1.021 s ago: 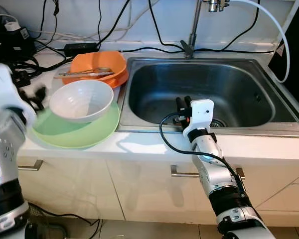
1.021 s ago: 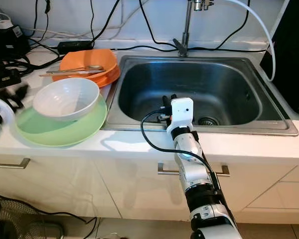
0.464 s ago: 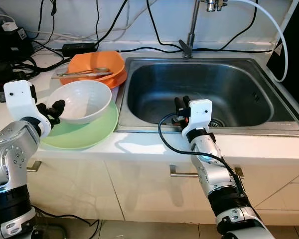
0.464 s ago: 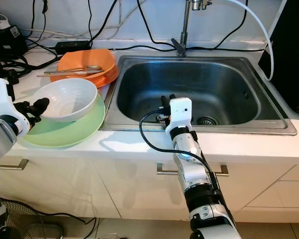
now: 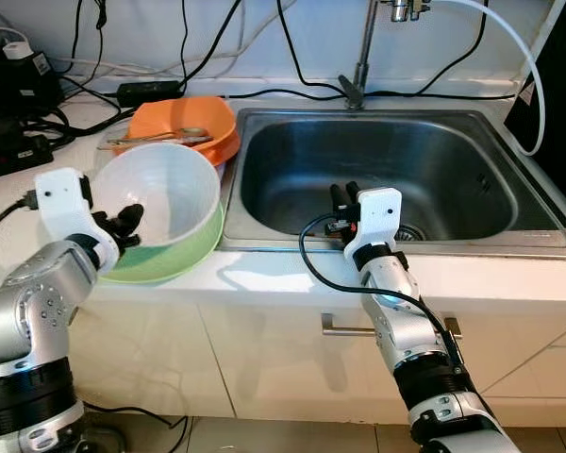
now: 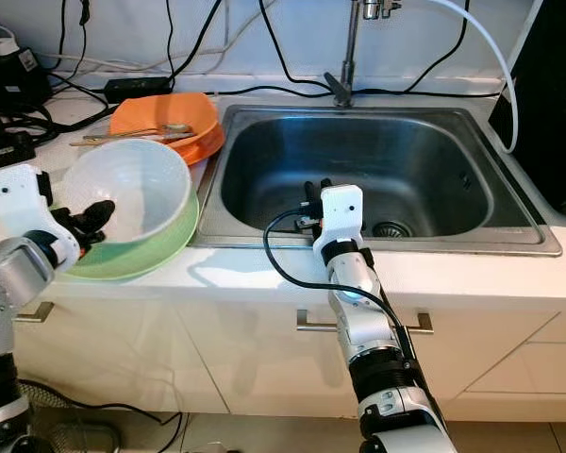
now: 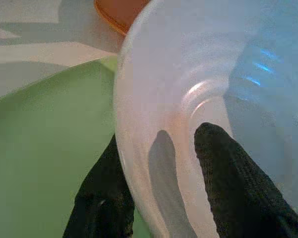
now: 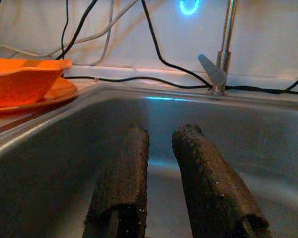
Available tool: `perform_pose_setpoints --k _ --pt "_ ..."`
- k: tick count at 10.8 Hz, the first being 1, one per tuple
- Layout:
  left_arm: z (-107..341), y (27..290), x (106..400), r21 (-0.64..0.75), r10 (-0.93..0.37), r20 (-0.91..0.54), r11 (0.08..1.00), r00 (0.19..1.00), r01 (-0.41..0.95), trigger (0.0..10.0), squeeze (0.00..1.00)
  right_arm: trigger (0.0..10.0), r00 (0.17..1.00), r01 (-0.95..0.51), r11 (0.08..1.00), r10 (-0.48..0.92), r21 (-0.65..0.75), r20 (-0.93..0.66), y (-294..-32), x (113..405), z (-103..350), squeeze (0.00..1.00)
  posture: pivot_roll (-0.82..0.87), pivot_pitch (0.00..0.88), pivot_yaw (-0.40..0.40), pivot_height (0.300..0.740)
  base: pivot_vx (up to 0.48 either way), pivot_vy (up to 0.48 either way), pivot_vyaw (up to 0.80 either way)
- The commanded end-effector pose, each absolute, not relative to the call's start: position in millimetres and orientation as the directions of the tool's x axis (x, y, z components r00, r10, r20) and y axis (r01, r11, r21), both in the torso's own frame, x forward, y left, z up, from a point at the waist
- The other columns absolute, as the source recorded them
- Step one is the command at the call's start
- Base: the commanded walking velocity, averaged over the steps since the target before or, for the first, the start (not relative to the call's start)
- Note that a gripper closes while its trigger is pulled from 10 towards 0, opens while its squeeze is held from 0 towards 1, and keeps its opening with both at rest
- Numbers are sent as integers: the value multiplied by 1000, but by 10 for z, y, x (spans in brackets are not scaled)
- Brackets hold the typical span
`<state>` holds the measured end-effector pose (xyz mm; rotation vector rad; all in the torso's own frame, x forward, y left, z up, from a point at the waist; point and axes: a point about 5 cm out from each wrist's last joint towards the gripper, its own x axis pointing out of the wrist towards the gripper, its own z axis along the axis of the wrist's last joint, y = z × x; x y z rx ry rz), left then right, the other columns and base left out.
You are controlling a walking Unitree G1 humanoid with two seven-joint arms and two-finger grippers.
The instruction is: Kitchen organization
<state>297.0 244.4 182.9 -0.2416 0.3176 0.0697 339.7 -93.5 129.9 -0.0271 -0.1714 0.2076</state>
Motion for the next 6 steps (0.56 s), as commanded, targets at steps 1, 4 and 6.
perform_pose_setpoints --k 1,4,6 --pt "1838 2448 2977 -226 39 -311 967 950 -114 0 0 10000 968 -205 978 209 -44 136 -941 3407 1259 0 158 0 43 740 0 0 0" --pt "1851 2443 2981 -211 45 -299 971 953 -112 0 0 10000 968 -208 977 212 -46 131 -939 3413 1254 0 160 0 40 740 0 0 0" --pt "1855 2413 2985 -212 49 -291 971 955 -115 0 0 10000 968 -210 977 214 -44 130 -926 3415 1255 0 159 0 39 740 0 0 0"
